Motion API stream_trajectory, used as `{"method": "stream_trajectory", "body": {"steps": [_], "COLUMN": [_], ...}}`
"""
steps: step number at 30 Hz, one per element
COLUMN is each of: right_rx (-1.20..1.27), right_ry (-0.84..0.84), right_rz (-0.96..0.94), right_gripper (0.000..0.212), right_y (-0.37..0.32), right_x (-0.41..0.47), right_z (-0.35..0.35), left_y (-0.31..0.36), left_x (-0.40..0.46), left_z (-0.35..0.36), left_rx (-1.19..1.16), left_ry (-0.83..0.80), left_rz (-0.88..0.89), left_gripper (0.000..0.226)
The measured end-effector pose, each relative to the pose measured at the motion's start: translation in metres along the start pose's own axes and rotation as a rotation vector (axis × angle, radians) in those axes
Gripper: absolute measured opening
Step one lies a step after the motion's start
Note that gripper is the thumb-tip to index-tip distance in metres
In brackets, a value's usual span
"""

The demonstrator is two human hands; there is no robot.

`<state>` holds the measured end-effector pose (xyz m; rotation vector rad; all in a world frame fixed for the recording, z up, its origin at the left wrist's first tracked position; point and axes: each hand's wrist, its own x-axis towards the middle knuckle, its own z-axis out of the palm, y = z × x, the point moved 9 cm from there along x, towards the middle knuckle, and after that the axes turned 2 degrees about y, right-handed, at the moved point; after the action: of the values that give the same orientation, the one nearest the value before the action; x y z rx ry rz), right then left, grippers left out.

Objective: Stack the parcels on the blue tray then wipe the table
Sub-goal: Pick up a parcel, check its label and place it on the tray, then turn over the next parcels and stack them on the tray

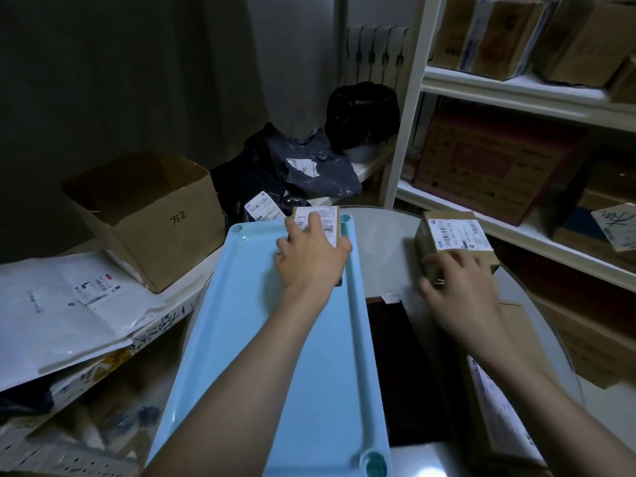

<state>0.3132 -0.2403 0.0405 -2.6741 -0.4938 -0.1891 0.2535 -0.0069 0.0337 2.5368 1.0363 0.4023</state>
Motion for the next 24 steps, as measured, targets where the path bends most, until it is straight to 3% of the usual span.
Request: {"method": "stream_trajectory", "body": {"steps": [4, 8, 12, 17, 20, 24], "right_rx": [-0.224, -0.044, 0.081, 0.277, 0.412, 0.612], "right_ry": [-0.029, -0.070, 0.063, 0.347, 0.410, 0.343], "right_rz": [0.139, 0.181, 0.156, -0.009, -0.190, -0.439], "right_gripper": [0.067, 0.070, 0.066, 0.081, 0.094, 0.099], "right_y": [0.038, 0.053, 0.049, 0.014, -0.021, -0.064], "right_x": [0.025, 0.030, 0.030, -0.001, -0.043, -0.109], "right_z": [0.004, 0.015, -0.001, -0.065, -0.084, -0.076], "left_y": [-0.011, -0.013, -0.012, -0.001, 0.004, -0.001], "left_x": [-0.003, -0.008, -0.014, -0.055, -0.092, -0.136], "left_z": [0.006, 0.000, -0.008, -0.047, -0.069, -0.070], "left_rx": [-0.009, -0.032, -0.030, -0.091, -0.453, -1.202], "left_ry": [-0.017, -0.015, -0.023, 0.172, 0.136, -0.199], "left_rz": [0.002, 0.025, 0.050, 0.229, 0.300, 0.183], "left_gripper": [0.069, 0.072, 0.078, 0.083, 0.078, 0.066]}}
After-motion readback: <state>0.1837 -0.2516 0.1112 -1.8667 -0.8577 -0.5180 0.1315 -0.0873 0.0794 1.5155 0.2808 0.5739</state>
